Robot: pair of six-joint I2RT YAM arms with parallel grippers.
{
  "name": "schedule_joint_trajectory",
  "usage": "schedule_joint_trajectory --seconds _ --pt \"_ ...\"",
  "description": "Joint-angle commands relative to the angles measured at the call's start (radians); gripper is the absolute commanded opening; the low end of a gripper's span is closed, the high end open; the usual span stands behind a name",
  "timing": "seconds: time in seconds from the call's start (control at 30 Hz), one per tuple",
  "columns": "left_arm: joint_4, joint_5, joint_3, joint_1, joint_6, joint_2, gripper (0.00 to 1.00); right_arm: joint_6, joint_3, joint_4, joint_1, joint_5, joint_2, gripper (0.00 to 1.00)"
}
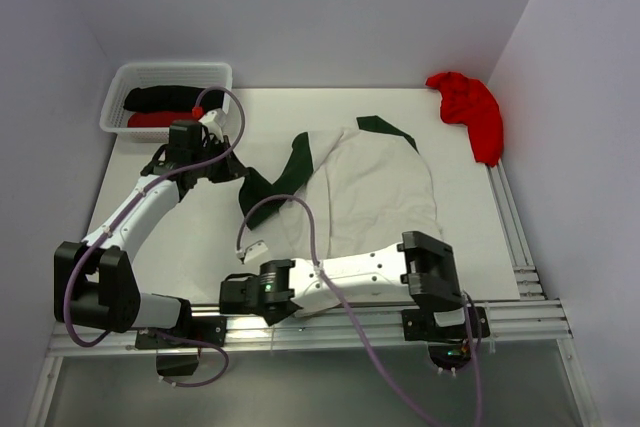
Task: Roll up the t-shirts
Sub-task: Flatten the tshirt
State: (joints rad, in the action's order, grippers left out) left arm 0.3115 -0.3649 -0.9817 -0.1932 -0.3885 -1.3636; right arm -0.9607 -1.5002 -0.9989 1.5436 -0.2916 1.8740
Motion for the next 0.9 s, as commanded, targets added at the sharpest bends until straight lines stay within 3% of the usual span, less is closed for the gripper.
schedule_joint_trajectory --seconds 0.0,0.43,0.87 --pt "-0.034 -0.002 0.002 0.005 -0.006 0.035 0.0 -0.009 -0.158 -0.156 0.033 -0.075 0.081 0.43" --pt "-0.023 0.014 0.005 0.005 -0.006 0.046 0.0 -0.026 -0.365 -0.42 0.05 -0.118 0.298 0.47" --pt "-0.04 0.009 0.02 0.005 -0.009 0.057 0.0 -0.042 -0.379 -0.445 0.023 -0.149 0.318 0.47"
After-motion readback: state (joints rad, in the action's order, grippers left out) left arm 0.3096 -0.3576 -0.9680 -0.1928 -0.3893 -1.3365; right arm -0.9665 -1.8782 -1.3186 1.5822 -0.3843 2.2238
